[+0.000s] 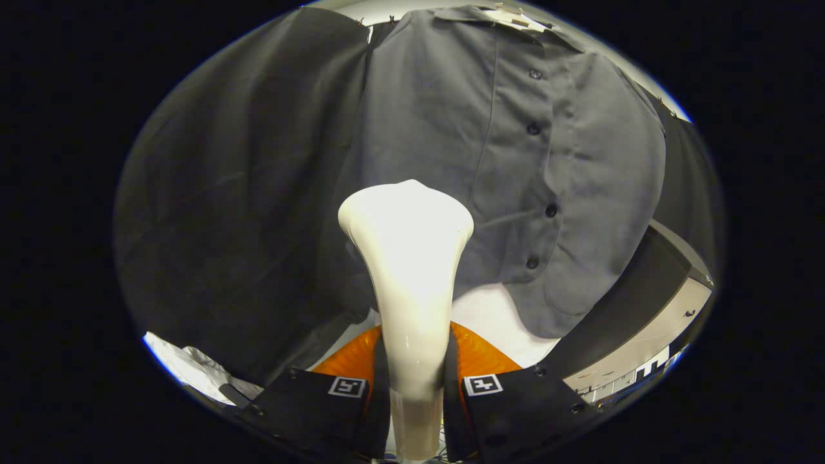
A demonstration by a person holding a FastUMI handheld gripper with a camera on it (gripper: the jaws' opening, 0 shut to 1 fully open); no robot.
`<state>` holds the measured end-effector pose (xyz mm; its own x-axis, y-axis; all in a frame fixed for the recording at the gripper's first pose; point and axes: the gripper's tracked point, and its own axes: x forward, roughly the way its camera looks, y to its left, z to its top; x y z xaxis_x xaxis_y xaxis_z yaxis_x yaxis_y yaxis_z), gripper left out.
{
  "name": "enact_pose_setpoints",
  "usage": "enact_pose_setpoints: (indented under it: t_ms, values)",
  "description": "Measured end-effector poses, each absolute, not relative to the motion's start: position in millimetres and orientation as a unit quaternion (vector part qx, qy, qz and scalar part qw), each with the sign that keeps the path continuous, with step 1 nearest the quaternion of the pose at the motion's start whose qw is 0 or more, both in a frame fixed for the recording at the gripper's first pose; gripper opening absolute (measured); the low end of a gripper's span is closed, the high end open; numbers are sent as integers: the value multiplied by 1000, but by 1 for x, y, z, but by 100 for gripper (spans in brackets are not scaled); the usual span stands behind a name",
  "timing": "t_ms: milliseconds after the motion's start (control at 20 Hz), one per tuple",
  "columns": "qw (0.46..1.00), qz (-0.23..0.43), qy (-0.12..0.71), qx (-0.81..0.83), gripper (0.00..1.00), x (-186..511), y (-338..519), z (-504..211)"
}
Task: Iron the clothes twice with a garment steamer, once on the left side and once on the right side.
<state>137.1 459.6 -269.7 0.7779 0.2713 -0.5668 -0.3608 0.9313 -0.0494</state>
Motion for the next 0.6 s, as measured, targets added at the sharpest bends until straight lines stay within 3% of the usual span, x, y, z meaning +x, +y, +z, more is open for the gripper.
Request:
enact_pose_setpoints:
  t_ms: [600]
  values:
    - [982, 164, 90, -2, 41, 128, 399, -23]
